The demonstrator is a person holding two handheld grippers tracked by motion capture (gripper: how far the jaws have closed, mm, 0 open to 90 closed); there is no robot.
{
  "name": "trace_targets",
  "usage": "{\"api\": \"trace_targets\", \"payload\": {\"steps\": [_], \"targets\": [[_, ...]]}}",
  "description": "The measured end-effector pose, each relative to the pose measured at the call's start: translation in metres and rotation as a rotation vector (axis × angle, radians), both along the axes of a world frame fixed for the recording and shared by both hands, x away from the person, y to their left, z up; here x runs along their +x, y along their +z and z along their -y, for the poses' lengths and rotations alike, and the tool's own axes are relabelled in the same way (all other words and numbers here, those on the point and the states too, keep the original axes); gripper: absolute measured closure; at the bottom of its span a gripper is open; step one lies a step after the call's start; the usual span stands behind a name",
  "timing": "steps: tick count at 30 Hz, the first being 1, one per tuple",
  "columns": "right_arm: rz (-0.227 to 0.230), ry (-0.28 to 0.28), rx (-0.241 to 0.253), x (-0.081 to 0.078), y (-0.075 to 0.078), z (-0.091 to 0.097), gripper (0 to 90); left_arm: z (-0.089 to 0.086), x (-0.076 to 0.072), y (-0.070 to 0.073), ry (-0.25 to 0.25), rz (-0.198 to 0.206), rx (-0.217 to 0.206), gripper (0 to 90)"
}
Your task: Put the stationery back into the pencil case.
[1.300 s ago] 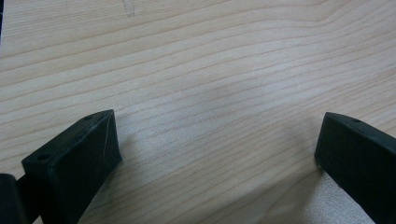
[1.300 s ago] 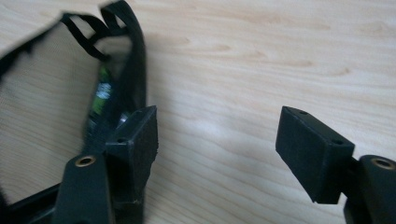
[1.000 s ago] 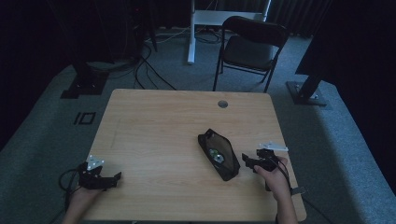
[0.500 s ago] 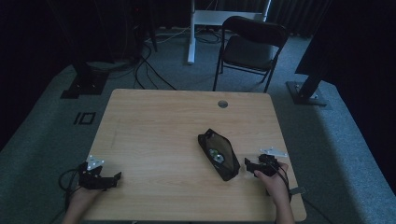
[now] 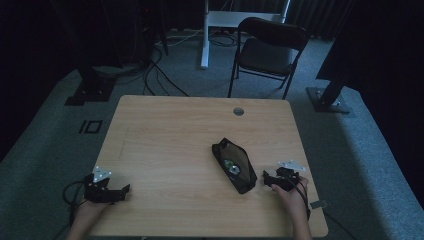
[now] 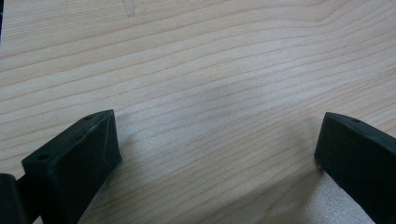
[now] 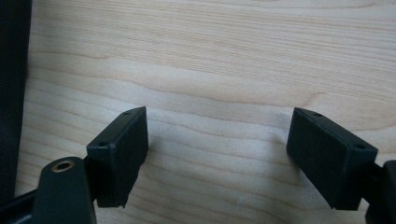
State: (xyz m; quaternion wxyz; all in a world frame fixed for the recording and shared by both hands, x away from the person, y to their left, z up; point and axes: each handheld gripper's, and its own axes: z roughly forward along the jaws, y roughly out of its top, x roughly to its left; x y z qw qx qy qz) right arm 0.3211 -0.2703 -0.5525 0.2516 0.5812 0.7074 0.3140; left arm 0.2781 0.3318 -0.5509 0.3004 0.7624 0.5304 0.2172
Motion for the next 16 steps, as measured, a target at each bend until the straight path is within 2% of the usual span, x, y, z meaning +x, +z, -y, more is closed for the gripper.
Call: {"api": "trace_targets", "payload": {"steps": [16], "targets": [[-0.002,-0.011,0.001,0.0003,-0.0001,-0.0004,19.0,0.0,0.0,0.0,0.0,0.0,0.0,0.0]]}}
